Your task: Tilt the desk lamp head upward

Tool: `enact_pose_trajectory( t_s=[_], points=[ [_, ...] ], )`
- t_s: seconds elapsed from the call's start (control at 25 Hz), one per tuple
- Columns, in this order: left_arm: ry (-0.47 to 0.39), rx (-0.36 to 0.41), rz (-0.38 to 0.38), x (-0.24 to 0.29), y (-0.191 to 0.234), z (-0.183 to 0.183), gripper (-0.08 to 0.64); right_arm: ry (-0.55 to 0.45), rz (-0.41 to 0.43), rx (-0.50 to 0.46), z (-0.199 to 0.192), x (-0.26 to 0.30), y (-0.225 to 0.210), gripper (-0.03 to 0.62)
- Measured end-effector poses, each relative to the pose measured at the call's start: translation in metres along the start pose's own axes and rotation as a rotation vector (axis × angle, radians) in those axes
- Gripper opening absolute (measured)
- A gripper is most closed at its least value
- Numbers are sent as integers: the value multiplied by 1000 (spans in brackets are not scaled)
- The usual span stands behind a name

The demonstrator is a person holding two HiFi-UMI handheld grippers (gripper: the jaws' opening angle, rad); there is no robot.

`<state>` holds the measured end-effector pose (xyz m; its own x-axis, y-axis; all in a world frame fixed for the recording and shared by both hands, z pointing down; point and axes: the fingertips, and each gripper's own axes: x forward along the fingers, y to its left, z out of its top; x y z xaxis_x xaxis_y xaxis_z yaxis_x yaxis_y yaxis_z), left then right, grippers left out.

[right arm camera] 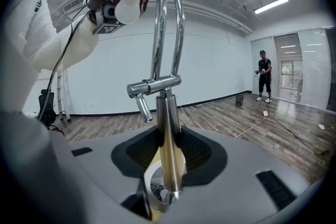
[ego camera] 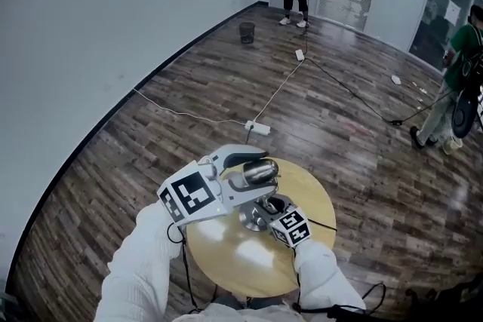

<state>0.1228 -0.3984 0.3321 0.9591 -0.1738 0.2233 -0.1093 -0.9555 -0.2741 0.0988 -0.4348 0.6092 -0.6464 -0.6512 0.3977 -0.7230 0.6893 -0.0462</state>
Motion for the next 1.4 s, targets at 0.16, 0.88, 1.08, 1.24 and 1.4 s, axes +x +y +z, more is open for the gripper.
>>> enact_pose_trajectory(
  t_s=[0.16,0.88,1.08,1.24,1.4],
  points=[
    [-7,-4,10,2,1,2,242,-2,3,-2,1,-1,-1,133],
    [-232,-209,315,-117,6,5,245,-182,-102,266,-23,-74,10,134],
    [-151,-368,556,-167,3,-78,243,-179,-184,416,-61,-108,12,131],
    [20,-511,651,-147,-39,-175,182,-139,-244,460,-77,-118,24,89],
    [43,-615,646,-91,-102,-222,2,-115,-204,448,-73,-106,58,49]
  ],
)
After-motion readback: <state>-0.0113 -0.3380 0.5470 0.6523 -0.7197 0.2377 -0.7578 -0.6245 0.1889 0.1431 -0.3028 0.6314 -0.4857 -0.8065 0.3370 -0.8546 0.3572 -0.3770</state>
